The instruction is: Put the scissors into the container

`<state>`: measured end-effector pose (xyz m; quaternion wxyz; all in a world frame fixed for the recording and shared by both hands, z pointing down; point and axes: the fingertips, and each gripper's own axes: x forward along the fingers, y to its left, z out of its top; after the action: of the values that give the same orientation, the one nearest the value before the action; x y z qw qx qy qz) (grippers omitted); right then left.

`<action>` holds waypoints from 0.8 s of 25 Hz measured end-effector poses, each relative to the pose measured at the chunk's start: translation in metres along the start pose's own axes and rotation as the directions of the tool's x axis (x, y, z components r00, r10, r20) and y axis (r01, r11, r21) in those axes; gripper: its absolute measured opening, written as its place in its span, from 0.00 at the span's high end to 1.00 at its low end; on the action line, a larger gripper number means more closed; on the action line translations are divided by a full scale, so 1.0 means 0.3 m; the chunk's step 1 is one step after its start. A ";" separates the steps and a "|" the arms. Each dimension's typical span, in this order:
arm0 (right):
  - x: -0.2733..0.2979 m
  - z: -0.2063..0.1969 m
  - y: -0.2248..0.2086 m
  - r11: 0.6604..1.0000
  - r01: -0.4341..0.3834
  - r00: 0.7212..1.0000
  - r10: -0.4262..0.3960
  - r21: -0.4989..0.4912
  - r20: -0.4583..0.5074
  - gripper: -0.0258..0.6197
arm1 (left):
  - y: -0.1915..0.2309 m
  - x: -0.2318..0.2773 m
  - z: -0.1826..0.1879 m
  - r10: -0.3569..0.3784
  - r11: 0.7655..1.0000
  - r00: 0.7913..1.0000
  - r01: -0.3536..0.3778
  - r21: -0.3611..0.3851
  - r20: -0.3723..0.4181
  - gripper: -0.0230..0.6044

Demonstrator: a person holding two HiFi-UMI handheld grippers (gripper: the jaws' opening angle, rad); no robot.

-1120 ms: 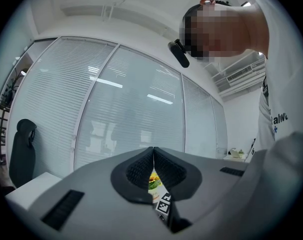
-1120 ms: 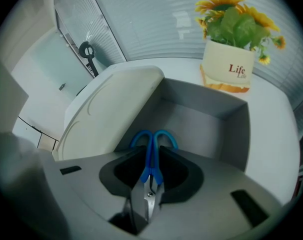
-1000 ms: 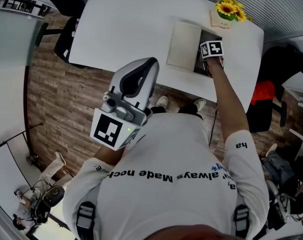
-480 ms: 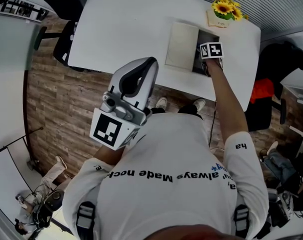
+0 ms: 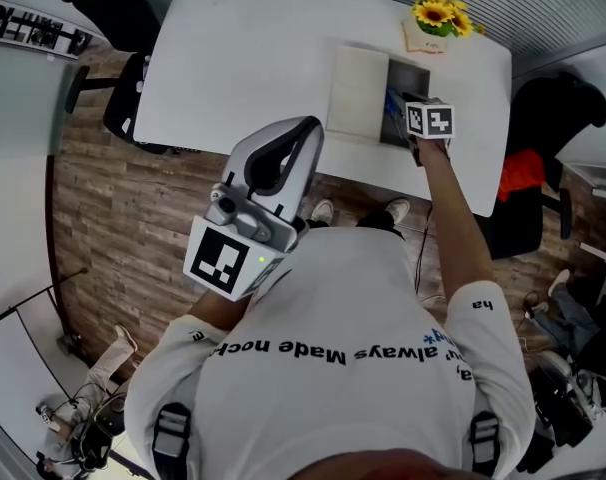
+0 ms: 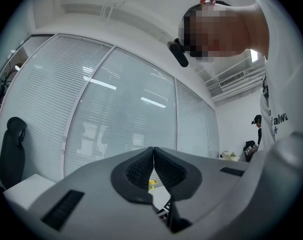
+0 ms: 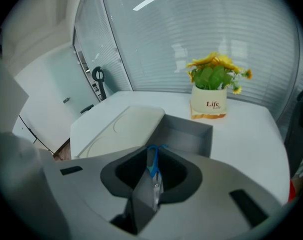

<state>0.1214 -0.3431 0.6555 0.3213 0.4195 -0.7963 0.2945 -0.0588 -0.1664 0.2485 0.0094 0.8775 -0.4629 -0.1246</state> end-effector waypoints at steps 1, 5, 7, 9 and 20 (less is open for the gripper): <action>-0.025 0.007 0.010 1.000 -0.001 1.000 0.001 0.000 0.024 0.84 | -0.006 -0.001 0.001 -0.005 1.000 1.000 0.005 -0.002 0.002 0.93; -0.132 0.045 0.054 1.000 -0.001 0.994 0.004 -0.023 0.108 0.86 | -0.034 0.001 -0.002 -0.029 1.000 1.000 0.029 -0.007 0.007 0.93; -0.188 0.072 0.081 0.999 -0.005 0.989 0.010 -0.035 0.148 0.87 | -0.045 0.003 -0.003 -0.041 0.999 0.999 0.041 -0.009 0.008 0.93; -0.244 0.094 0.111 0.999 -0.007 0.982 0.016 -0.048 0.186 0.87 | -0.055 0.002 -0.007 -0.051 0.999 0.999 0.051 -0.012 0.008 0.93; -0.570 0.177 0.284 0.988 0.025 0.930 0.032 -0.153 0.365 0.91 | -0.116 -0.019 -0.015 -0.104 0.994 0.995 0.104 -0.023 0.009 0.93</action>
<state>0.1099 -0.2598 0.4758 0.1983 0.4394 -0.8634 0.1489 -0.0328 -0.1422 0.2494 0.0116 0.8999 -0.4149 -0.1338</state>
